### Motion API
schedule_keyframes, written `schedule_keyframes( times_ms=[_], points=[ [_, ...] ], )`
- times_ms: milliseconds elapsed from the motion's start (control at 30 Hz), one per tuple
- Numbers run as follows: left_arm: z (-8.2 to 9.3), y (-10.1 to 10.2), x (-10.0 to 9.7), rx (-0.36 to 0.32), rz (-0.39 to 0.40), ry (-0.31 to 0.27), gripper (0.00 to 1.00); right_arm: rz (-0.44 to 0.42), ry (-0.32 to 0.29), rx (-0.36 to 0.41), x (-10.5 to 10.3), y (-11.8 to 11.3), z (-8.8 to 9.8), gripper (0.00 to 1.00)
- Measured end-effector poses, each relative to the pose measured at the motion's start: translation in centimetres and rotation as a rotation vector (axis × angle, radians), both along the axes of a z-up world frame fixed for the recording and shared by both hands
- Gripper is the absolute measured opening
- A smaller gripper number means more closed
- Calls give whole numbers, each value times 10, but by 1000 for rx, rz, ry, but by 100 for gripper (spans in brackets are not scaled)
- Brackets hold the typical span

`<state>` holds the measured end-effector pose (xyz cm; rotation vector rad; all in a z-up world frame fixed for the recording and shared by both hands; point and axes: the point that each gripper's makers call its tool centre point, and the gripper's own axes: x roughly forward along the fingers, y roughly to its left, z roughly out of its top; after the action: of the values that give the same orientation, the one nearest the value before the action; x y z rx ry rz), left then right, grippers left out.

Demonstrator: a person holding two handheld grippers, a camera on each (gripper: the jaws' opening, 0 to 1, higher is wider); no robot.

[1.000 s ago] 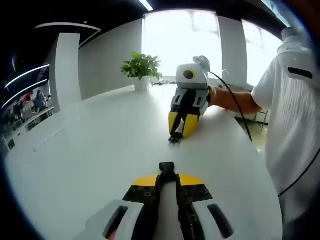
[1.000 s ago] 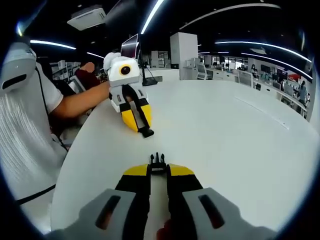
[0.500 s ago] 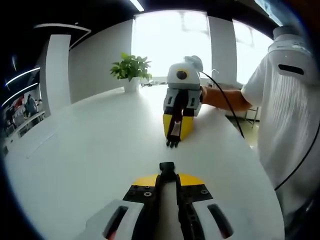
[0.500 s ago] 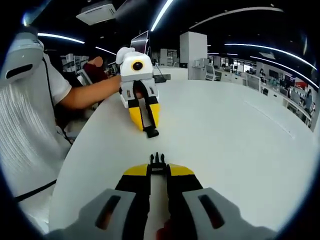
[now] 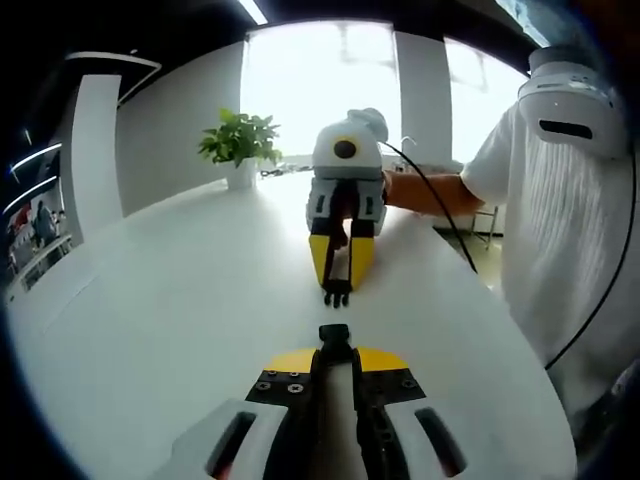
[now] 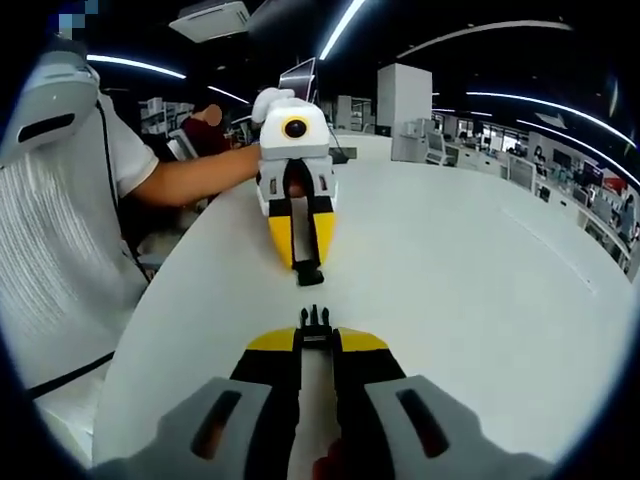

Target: Snap the two parts of the plastic buckle together until the buckle closes and remains connected.

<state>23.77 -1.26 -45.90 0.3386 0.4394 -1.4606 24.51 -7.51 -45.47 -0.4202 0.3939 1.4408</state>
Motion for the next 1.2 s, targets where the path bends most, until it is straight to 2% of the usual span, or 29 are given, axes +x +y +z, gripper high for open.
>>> schedule_keyframes(
  times_ms=[433,1200],
  points=[
    [1,-8,1,-7,-54,-1,12,36,-8,-2,0,4,0,13],
    [0,-11,0,-5,-92,0,12,55,-14,9,-2,9,1,13]
  ],
)
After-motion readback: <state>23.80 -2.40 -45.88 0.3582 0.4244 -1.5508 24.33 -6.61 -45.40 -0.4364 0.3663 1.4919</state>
